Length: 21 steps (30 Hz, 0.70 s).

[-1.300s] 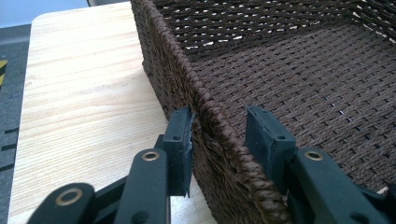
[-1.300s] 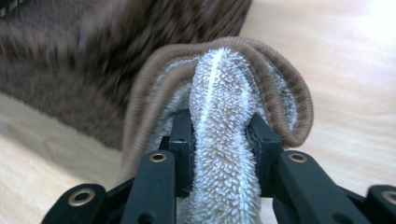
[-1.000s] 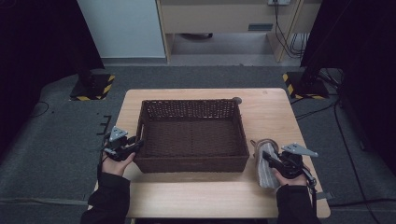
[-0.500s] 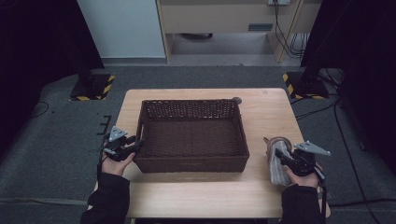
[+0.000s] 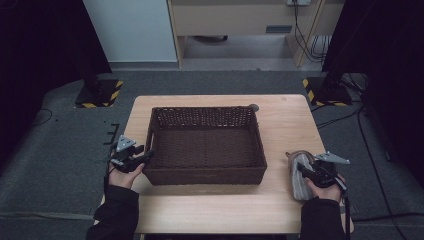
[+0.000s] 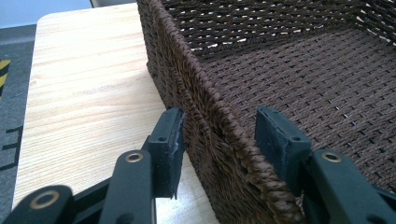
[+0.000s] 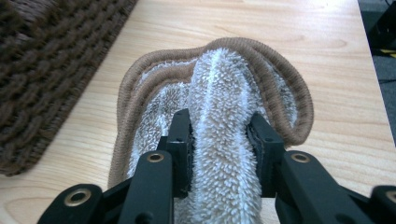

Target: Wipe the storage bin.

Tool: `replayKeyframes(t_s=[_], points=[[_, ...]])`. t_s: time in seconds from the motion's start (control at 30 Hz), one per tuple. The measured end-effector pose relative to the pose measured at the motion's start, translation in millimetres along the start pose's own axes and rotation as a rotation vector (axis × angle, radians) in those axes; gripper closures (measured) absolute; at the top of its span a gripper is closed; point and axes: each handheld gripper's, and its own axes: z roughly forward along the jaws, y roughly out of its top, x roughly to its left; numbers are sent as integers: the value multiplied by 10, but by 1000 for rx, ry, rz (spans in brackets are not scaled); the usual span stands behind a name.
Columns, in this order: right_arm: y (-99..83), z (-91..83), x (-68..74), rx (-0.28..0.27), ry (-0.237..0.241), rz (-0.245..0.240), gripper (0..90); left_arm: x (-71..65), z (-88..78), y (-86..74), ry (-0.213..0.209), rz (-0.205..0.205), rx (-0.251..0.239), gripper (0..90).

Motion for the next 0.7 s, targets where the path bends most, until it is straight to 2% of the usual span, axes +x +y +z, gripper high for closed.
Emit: replayKeyframes(t_s=[0.47, 0.6, 0.7], points=[[-48, 98, -40, 33, -30, -18, 646, 7, 1, -3, -2, -3, -3, 500], [-34, 76, -56, 37, -28, -4, 664, 5, 0, -1, -4, -1, -2, 514], [4, 17, -57, 31, -45, -29, 670, 7, 0, -2, -4, -2, -2, 511]])
